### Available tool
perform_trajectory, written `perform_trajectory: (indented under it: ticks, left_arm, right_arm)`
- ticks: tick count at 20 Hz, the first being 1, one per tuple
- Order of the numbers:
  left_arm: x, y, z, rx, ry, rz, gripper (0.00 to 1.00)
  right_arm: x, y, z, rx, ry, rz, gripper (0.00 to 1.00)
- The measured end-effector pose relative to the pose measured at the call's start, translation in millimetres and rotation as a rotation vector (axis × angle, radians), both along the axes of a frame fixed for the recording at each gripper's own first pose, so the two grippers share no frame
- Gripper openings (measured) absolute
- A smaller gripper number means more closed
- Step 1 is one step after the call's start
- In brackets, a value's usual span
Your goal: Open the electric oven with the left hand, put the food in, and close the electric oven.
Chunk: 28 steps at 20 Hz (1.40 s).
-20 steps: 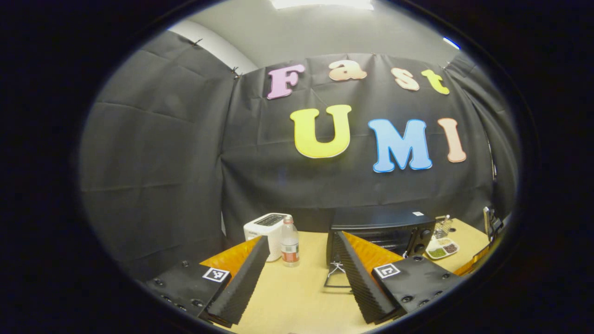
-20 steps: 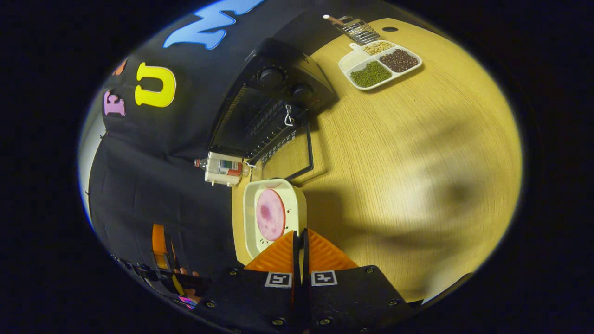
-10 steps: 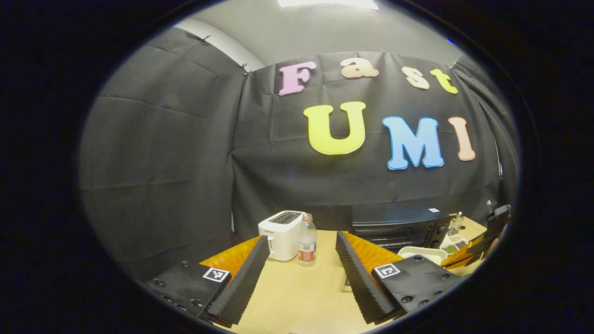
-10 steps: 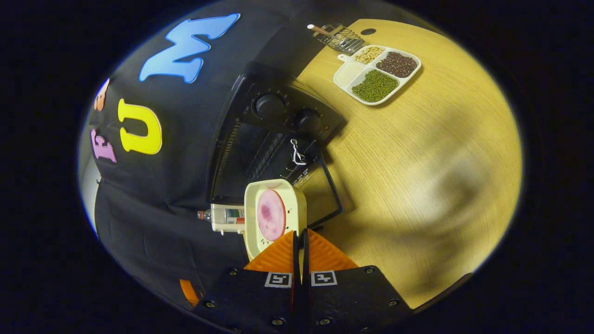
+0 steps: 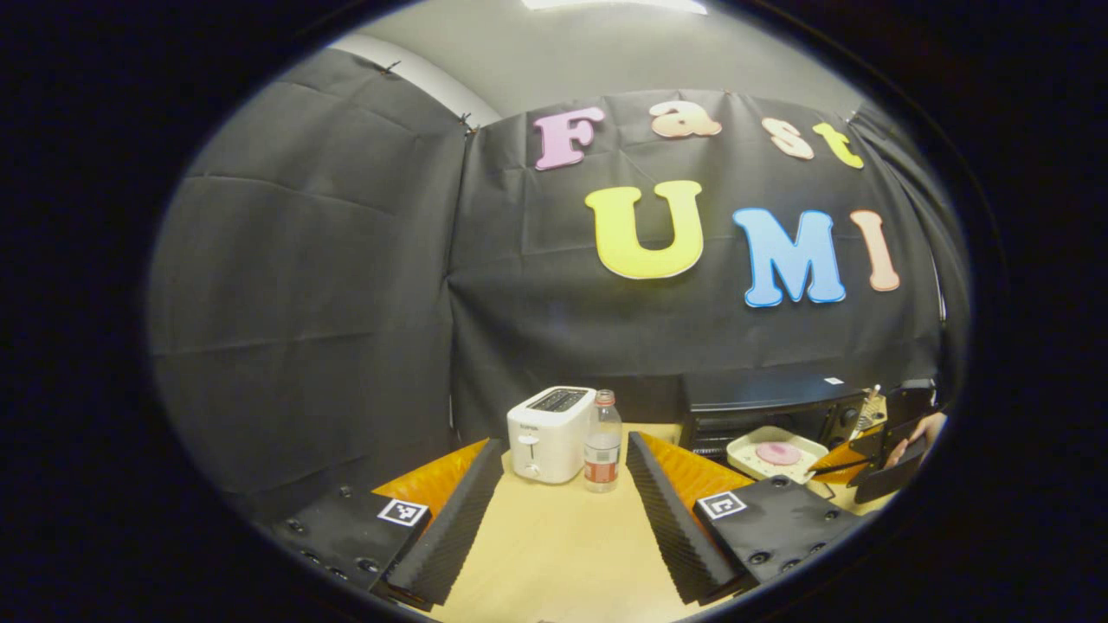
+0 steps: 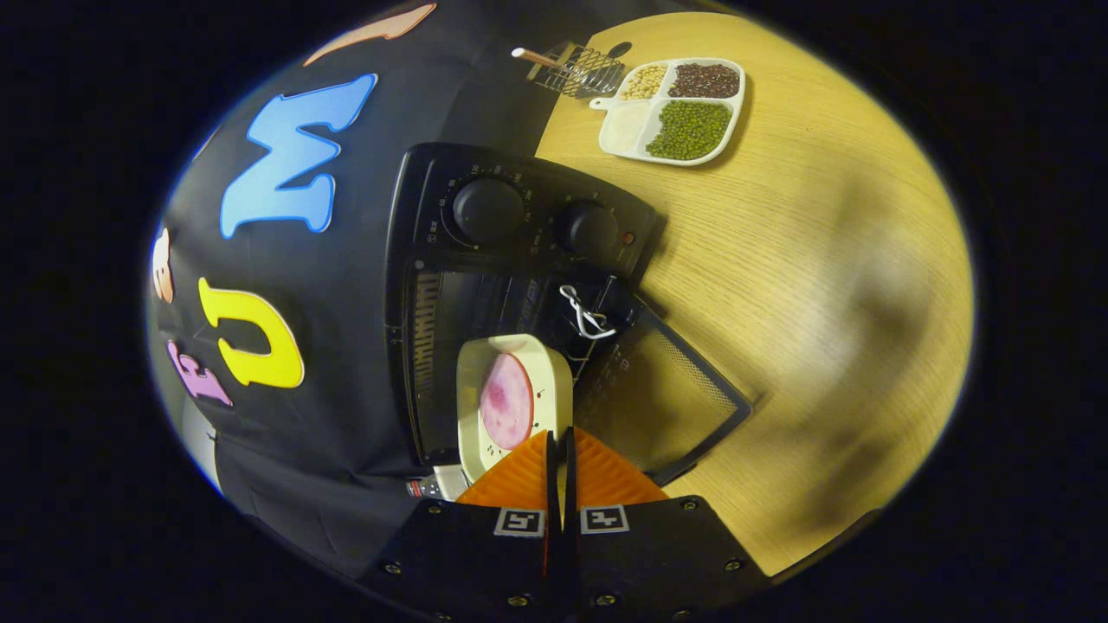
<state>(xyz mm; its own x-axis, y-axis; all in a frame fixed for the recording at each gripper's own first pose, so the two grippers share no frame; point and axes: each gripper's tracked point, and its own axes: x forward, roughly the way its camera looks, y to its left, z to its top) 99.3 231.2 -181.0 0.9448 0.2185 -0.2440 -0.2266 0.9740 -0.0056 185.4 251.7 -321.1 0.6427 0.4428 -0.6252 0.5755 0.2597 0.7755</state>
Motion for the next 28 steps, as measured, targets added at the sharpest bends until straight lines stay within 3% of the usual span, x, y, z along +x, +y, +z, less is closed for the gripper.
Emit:
perform_trajectory:
  ticks: [5,10,13,17,18,19,21,22,28]
  left_arm:
    - [-4,17,-5,0.004,0.021,0.033,1.00]
    - [-6,29,-7,0.015,0.040,0.059,1.00]
    - [-6,27,-8,0.024,0.041,0.058,1.00]
    - [-6,18,-12,0.016,0.050,0.043,1.00]
    - [-4,15,-13,0.014,0.052,0.037,1.00]
    - [-3,11,-13,0.011,0.052,0.030,1.00]
    - [0,1,-14,0.001,0.051,0.008,1.00]
    - [4,-6,-15,-0.004,0.051,-0.004,1.00]
    - [19,-60,-32,-0.044,0.079,-0.118,1.00]
  right_arm:
    - [35,8,-12,0.052,0.037,-0.124,0.01]
    - [71,4,-14,-0.007,-0.012,-0.223,0.01]
    - [78,17,-15,0.041,-0.005,-0.225,0.02]
    - [78,25,4,0.089,-0.103,-0.218,0.13]
    - [76,25,8,0.072,-0.125,-0.198,0.32]
    - [73,25,11,0.054,-0.149,-0.176,0.41]
    - [63,21,18,0.001,-0.171,-0.117,0.84]
    - [58,20,21,-0.020,-0.186,-0.090,0.97]
    - [16,-4,32,-0.155,-0.256,0.067,0.97]
